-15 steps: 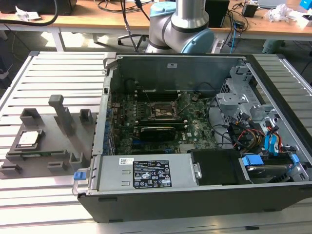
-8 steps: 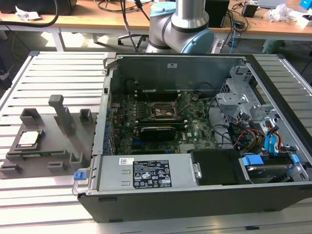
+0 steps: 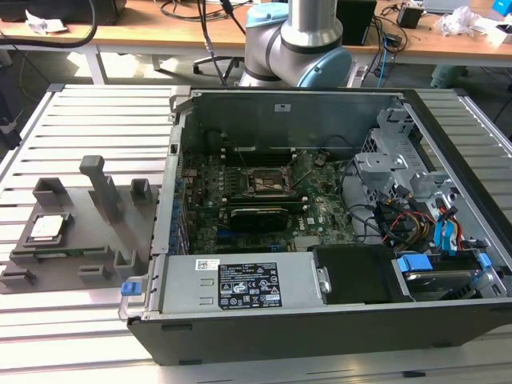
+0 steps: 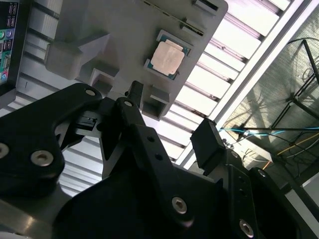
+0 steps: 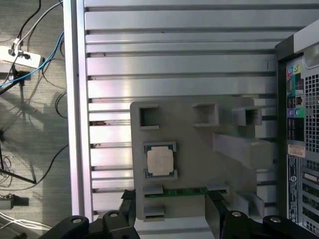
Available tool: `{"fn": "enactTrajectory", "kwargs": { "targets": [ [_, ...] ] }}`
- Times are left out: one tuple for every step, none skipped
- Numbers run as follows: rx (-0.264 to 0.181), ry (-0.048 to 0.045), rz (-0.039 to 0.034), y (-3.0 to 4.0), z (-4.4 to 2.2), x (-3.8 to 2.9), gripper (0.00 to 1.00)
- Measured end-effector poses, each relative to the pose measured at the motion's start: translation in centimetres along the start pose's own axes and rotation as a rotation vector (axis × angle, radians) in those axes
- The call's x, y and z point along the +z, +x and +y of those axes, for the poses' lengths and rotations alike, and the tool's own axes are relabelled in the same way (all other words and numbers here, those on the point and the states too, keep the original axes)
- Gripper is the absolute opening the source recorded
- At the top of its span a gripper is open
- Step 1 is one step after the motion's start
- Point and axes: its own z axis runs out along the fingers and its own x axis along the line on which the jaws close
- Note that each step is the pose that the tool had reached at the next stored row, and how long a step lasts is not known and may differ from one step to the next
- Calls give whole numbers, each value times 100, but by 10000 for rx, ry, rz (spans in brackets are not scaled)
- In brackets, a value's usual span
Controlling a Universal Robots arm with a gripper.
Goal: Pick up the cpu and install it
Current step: 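Pick up the cpu and move it towards the insertion slot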
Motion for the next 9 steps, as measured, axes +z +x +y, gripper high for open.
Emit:
{"fn": "enactTrajectory", "kwargs": {
  "targets": [
    [0,0,0,0,0,5,66],
    [0,0,0,0,0,10,66],
    [0,1,1,0,0,16,66],
    [0,0,0,1,0,22,66],
    [0,0,0,1,0,26,66],
    [0,-1,0,1,1,30,66],
    [0,-1,0,1,1,33,66],
    [0,-1,1,1,1,37,66],
    [1,-2,1,2,1,43,66]
  ]
}}
